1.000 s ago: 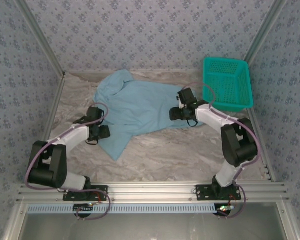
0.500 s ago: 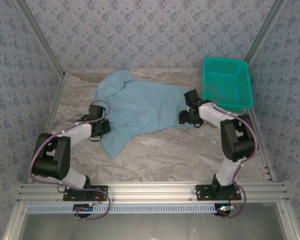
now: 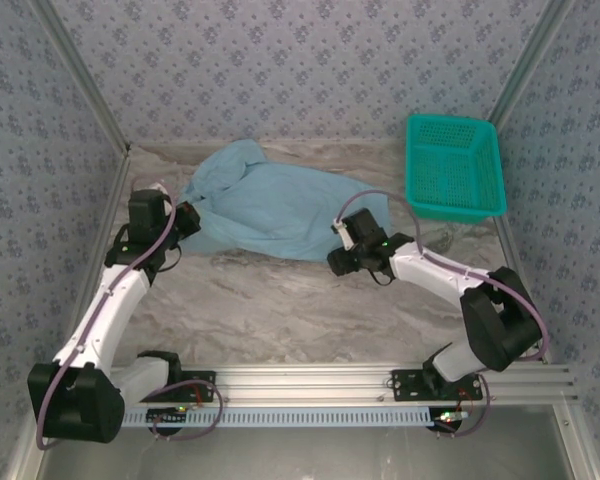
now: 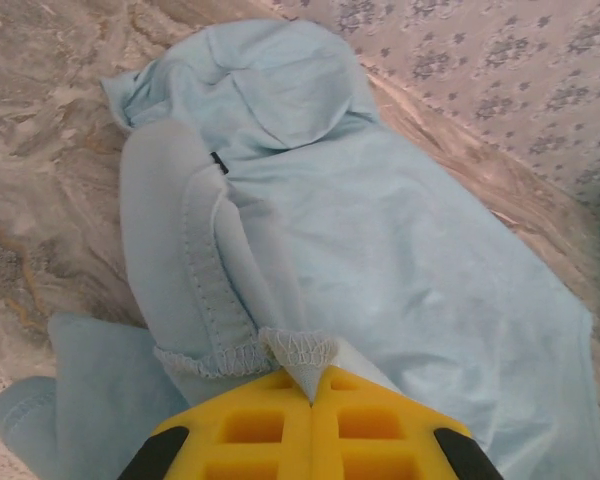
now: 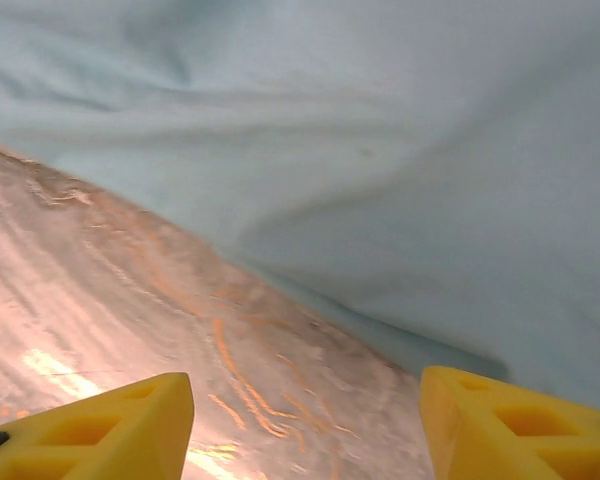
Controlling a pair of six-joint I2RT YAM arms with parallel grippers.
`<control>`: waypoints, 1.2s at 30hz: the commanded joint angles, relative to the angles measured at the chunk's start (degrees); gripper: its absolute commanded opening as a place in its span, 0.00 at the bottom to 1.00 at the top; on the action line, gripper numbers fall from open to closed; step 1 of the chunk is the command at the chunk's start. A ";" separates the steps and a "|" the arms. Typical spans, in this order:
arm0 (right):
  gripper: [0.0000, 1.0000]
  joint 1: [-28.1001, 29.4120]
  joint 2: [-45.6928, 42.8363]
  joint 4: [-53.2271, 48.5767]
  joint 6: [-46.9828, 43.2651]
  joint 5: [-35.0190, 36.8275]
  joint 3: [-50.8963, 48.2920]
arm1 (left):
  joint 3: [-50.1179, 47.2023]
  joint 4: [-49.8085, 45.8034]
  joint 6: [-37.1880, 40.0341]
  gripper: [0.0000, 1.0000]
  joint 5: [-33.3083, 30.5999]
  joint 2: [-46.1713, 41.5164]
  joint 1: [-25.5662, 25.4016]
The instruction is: Fold the inside-out t-shirt
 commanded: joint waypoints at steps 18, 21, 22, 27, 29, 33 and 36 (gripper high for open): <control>0.64 1.03 18.61 -10.22 -2.39 14.61 13.73 | 12.05 -5.11 -1.13 0.00 1.84 -4.22 0.28; 0.45 -0.05 21.21 -13.34 -0.74 12.74 15.75 | 12.81 -4.80 -0.68 0.00 0.42 -3.93 0.28; 0.36 -0.45 21.57 -13.92 -0.60 11.88 15.90 | 13.17 -4.72 -0.44 0.00 -0.40 -3.60 0.33; 0.02 -2.09 15.21 -17.43 0.37 3.76 14.60 | 15.79 -2.59 1.95 0.00 -4.06 1.54 0.54; 0.00 -3.59 8.33 -19.78 0.68 -3.08 13.33 | 18.22 -1.54 3.33 0.00 -4.99 5.29 0.52; 0.00 -6.84 -6.87 -24.44 0.90 -22.44 12.09 | 24.74 1.51 5.67 0.00 -5.08 13.16 0.59; 0.00 -8.56 -15.80 -24.70 4.71 -31.17 12.34 | 30.05 3.55 6.75 0.00 -4.49 19.34 0.51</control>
